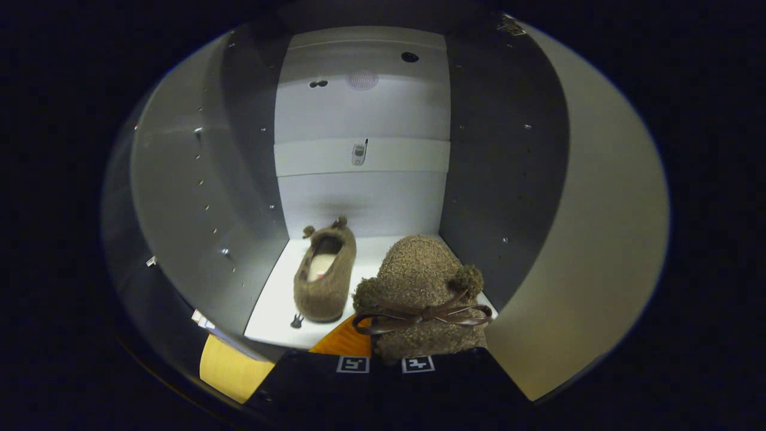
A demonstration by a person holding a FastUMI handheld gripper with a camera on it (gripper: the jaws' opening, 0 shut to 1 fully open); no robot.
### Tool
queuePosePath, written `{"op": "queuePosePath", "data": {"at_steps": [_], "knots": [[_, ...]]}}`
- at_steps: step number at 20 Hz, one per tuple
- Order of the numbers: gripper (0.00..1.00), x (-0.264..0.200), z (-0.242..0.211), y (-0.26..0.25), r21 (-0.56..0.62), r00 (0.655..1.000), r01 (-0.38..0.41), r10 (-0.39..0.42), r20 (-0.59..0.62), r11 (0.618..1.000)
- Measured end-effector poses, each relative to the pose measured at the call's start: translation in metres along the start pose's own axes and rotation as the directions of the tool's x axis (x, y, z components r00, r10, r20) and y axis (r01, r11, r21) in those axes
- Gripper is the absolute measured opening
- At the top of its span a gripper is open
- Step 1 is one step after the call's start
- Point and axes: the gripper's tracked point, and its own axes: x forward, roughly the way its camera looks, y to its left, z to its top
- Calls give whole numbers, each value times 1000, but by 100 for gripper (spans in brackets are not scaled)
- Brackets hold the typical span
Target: Open the shoe cabinet door, grab the shoes and put them into the shoe cabinet, then close the shoe cabinet door.
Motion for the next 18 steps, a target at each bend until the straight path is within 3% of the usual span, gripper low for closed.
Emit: {"op": "queuePosePath", "data": {"at_steps": [8, 18], "knots": [[4, 98, 47, 5, -20, 1000, 8, -8, 9, 1000], [4, 186, -4, -14, 28, 982, 45, -39, -186, 999]]}}
